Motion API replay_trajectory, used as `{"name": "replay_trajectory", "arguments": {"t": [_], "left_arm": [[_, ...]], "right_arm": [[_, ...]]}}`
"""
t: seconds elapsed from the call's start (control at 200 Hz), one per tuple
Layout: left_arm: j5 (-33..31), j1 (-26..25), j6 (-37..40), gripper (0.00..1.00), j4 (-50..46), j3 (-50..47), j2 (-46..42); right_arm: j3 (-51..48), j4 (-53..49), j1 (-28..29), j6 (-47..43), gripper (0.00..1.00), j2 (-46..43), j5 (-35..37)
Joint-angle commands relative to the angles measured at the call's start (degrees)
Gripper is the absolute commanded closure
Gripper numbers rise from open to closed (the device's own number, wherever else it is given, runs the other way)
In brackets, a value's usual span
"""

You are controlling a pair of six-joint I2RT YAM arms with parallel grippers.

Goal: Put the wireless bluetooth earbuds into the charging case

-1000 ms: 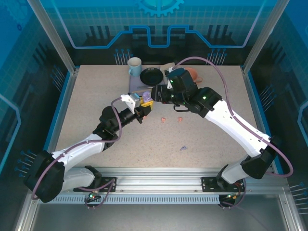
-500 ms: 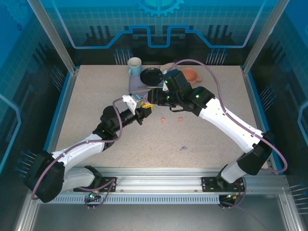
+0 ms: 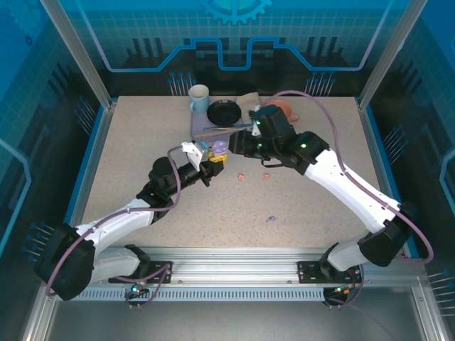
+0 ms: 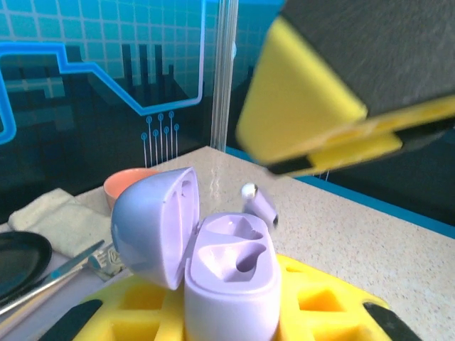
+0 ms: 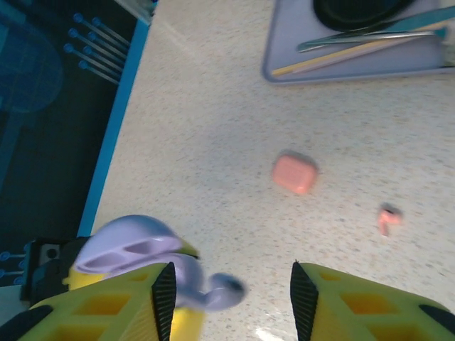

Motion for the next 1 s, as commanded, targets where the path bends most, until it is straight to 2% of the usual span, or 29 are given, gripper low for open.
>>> {"name": "replay_trajectory", "arguments": {"t": [0.0, 0.15, 0.335, 0.435, 0.595, 0.73, 0.885, 0.995], "left_arm": [[1.24, -0.61, 0.17, 1.00, -5.13, -1.20, -2.29], [-0.01, -2.82, -1.27, 1.00, -6.88, -4.97, -3.91], [-3.70, -6.07, -3.20, 1.00, -6.14, -9.56, -4.27], [-5.41, -6.48, -3.75, 1.00, -4.47, -10.46, -4.49], [-6.85, -6.61, -3.42, 1.00, -3.51, -9.15, -4.19], [-8.16, -6.61, -2.87, 1.00, -2.34, -7.07, -2.61], [-8.57, -6.59, -1.76, 1.00, -1.24, -3.87, 0.51], [-8.26, -6.59, -1.32, 1.00, -0.91, -1.25, 2.81]], "right_arm": [[-4.27, -0.47, -2.68, 1.10, 0.51, -4.71, 1.77], [-10.92, 0.24, -4.40, 1.88, 0.51, -7.66, 2.56], [-18.37, 1.65, -5.90, 3.11, 0.51, -7.30, 2.18], [-22.23, 2.28, -6.62, 3.19, 0.51, -6.28, 3.55], [-26.92, 6.05, -11.06, 3.51, 0.49, -5.60, 3.74], [-24.24, 6.30, -16.33, 2.20, 0.40, -2.97, 4.09], [-17.04, 4.24, -23.43, -0.31, 0.27, 4.20, 9.89], [-11.46, 4.12, -31.24, 1.39, 0.25, 11.18, 9.45]]}}
